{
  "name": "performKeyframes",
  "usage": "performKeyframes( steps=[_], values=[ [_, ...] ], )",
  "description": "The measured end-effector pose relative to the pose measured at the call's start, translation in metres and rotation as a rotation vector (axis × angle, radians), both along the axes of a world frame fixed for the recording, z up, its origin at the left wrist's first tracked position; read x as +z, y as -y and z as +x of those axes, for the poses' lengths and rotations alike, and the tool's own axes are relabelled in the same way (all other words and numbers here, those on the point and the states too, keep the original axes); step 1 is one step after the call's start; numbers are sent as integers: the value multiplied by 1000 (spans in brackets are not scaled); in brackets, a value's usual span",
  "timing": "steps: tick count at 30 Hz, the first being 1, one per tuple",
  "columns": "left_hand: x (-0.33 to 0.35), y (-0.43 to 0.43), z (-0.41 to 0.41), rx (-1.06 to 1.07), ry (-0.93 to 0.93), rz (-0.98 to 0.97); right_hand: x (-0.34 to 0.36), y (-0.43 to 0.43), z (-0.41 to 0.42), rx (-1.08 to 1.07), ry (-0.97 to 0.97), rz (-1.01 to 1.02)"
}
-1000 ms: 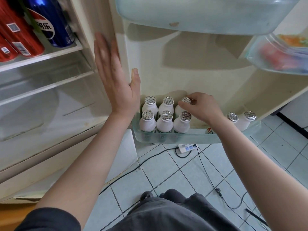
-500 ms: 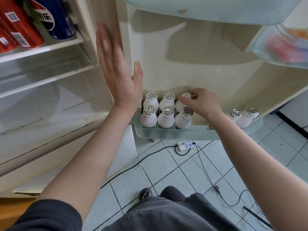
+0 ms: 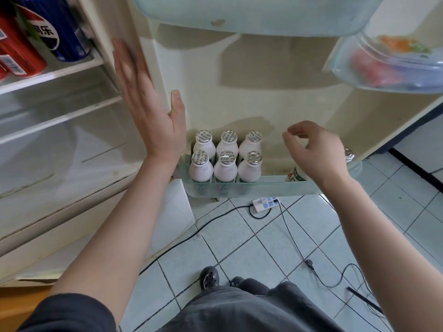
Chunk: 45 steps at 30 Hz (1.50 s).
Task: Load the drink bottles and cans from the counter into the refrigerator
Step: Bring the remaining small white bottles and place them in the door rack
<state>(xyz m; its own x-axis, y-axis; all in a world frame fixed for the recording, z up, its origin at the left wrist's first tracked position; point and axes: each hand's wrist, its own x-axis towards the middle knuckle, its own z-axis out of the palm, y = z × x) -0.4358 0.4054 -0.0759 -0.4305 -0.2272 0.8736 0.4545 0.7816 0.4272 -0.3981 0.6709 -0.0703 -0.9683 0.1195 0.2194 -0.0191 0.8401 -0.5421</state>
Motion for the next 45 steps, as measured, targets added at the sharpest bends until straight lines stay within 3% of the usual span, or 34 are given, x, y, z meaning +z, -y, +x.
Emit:
performKeyframes(
  steps=[5,17,21,32,45],
  values=[
    [3,-3,3,-1,11,-8,-3,-29,11,-43,24,160],
    [2,-4,6,30,24,-30,-17,-48,21,-79,6,307],
    [0,-4,4,38,10,-31,-25,-52,17,-75,94,332],
    [-5,-5,-2,79,-4,-20,-26,-49,-2,65,86,294],
    [-3,-6,0,72,7,-21,-25,-32,-12,447,206,108]
  ],
)
